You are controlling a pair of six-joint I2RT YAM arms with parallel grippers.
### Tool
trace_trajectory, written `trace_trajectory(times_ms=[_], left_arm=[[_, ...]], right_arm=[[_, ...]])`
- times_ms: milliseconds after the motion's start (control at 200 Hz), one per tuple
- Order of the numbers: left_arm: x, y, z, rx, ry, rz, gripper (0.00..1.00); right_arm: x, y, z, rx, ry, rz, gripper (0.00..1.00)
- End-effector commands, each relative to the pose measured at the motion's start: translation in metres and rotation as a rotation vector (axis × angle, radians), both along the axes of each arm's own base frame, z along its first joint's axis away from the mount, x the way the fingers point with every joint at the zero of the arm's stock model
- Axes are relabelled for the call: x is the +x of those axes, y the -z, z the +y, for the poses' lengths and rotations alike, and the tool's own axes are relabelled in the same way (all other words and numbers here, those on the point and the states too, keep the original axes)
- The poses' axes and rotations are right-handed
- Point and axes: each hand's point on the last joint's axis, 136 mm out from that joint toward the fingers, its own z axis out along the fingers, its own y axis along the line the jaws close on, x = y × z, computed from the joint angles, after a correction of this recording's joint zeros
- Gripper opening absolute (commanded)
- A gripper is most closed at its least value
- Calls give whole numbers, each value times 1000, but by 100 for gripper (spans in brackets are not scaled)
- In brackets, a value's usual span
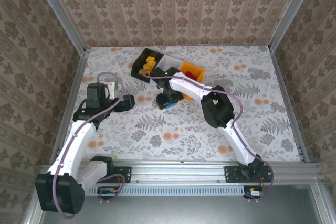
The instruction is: Sort the legos into containers by color
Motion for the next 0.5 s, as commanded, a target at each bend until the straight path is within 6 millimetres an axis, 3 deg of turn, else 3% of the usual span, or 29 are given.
trace_trajectory(times_ms=[0,290,495], left_arm=[[4,-15,-3,31,27,-35,100],[2,-17,-10,59,64,-45,100],[3,-19,-11,45,54,-47,100]], right_arm=[[-3,5,-9,-62,24,6,73],[-4,-3,-7,-44,43,-11,57],[-12,-8,-11,-24,51,-11,56]])
